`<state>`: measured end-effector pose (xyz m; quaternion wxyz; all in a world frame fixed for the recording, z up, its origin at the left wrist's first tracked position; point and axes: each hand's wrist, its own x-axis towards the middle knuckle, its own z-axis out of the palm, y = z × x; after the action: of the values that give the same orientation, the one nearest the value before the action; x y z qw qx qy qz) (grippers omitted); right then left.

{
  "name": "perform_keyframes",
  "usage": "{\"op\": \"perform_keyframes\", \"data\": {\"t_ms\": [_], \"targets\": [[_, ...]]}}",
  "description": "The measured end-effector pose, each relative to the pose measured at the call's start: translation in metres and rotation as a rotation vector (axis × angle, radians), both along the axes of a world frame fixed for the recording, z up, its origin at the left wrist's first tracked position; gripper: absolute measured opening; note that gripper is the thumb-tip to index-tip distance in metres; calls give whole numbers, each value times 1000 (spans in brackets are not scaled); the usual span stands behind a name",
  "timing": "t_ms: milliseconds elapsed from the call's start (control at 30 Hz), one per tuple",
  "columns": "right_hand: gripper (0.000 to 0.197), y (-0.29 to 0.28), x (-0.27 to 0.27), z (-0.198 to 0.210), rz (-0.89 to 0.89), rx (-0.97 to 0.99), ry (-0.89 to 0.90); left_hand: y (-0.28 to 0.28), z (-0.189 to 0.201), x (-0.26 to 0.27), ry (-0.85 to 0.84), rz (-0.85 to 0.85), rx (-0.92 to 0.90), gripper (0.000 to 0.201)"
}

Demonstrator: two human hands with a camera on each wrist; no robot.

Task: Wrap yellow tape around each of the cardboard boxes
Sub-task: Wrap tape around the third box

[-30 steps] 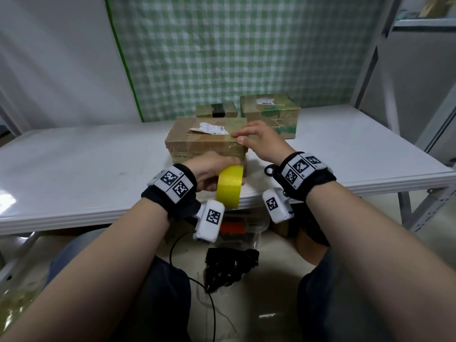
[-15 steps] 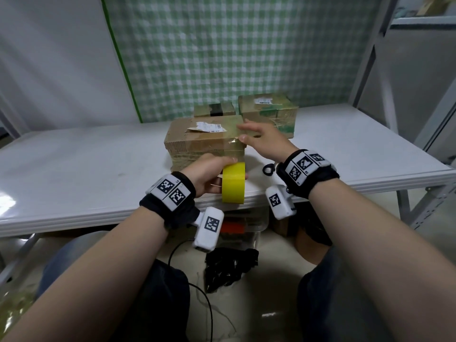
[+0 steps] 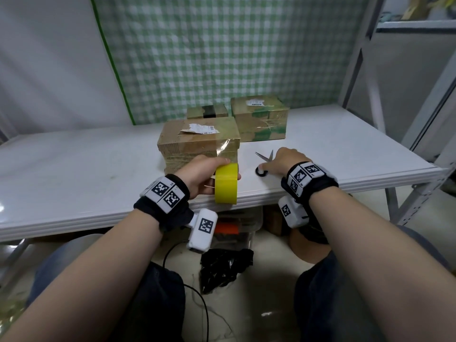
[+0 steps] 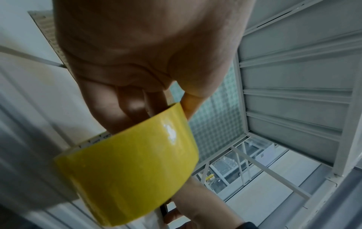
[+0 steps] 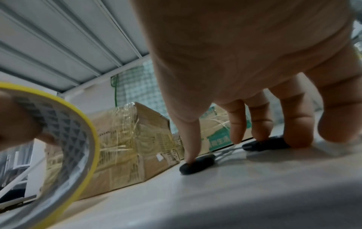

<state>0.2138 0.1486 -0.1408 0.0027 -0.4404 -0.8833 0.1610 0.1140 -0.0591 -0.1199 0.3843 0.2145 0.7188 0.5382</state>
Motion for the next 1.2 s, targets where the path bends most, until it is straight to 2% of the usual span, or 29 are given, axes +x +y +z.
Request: {"op": "perform_keyframes", "data": {"t_ms": [267, 433, 500, 600, 667, 733, 767, 1000, 1200], "targets": [[44, -1, 8, 2, -27, 4, -51, -3, 0, 3, -25, 9, 22, 33], [36, 4, 25, 9, -101, -25, 44, -4, 1, 7, 0, 9, 32, 28], [31, 6, 29, 12, -106, -191, 257, -4, 1, 7, 11, 9, 34, 26], [20, 3, 33, 20, -8, -633, 640, -5, 1, 7, 25, 10, 34, 26], [12, 1, 35, 29, 151, -795, 709, -5, 0, 8, 34, 13, 39, 27], [7, 0, 36, 34, 282, -813, 628, -4, -1, 7, 51, 15, 41, 28], [10, -1, 37, 35, 315, -799, 570, -4, -1, 8, 56, 17, 45, 29], [65, 19, 51, 33, 312, -675, 160, -5, 0, 8, 56, 16, 53, 29], [72, 14, 41, 31, 345, -673, 148, -6, -2, 8, 50, 13, 60, 31]]}}
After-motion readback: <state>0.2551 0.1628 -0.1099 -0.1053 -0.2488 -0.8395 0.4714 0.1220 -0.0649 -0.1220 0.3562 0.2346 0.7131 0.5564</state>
